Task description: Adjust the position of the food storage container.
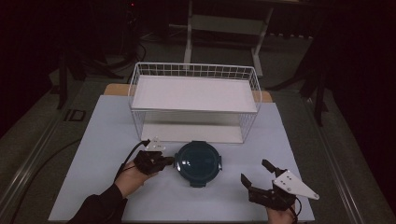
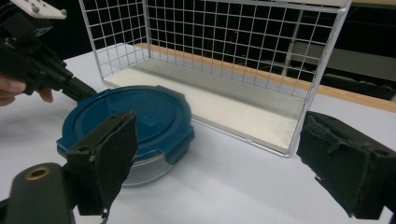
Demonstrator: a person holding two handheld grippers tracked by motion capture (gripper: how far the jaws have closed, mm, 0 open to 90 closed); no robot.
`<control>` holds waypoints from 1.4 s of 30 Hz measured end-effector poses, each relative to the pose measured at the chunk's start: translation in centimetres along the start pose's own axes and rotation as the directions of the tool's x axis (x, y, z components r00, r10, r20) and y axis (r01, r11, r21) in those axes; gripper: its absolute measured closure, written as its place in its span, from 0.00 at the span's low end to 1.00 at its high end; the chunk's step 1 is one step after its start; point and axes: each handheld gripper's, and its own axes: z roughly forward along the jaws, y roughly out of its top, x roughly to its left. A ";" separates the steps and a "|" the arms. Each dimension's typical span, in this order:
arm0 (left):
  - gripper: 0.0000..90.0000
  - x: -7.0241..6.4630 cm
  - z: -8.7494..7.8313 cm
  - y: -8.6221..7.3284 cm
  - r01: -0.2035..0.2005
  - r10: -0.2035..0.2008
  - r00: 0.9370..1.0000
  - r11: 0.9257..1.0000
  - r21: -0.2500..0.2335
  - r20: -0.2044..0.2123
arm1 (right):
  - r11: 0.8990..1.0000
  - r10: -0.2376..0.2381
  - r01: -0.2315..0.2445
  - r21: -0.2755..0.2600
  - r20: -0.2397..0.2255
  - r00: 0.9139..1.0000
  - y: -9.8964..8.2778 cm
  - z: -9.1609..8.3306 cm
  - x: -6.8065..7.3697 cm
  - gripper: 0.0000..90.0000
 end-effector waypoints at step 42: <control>0.65 -0.4 0.7 1.6 0.019 -0.017 0.999 0.998 -0.053 0.051 | 1.000 0.002 -0.002 0.007 -0.007 1.000 -0.1 0.1 0.2 0.13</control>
